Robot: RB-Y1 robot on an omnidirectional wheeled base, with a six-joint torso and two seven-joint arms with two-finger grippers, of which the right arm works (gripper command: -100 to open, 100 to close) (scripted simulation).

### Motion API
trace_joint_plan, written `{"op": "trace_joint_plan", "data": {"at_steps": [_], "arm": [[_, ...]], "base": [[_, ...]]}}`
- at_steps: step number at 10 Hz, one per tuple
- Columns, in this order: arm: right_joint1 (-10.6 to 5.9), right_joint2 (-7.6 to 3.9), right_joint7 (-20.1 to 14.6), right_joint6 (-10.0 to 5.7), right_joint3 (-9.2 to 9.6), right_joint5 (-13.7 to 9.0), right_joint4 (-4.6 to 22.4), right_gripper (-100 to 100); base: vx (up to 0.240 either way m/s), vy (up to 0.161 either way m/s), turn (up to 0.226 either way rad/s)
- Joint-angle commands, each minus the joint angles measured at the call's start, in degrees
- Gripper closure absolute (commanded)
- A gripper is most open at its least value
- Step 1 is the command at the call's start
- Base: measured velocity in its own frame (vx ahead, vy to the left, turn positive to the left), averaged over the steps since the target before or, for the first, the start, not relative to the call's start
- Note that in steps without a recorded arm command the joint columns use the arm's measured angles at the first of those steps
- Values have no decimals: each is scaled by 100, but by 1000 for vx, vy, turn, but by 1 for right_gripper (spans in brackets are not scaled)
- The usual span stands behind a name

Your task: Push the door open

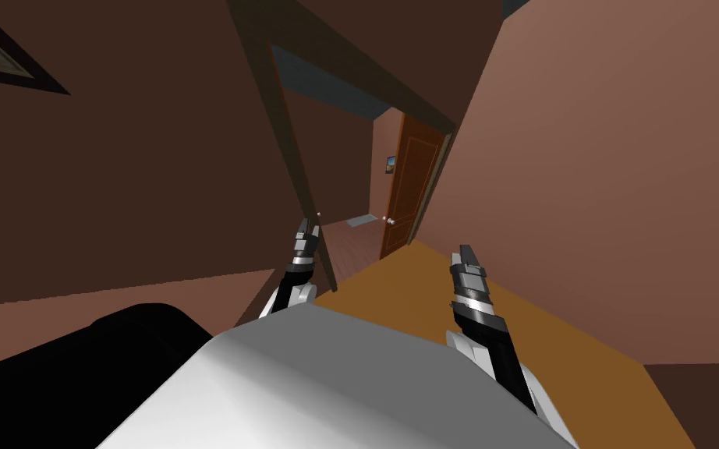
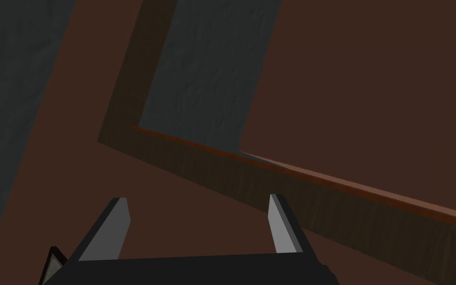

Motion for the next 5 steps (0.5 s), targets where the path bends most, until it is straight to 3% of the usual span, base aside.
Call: {"op": "trace_joint_plan", "data": {"at_steps": [1,5], "arm": [[-21,-42,195,-69,-16,102,182,-100],[-106,-121,644,-271,-55,349,686,-100]], "base": [[145,-78,118],[166,-94,134]]}}
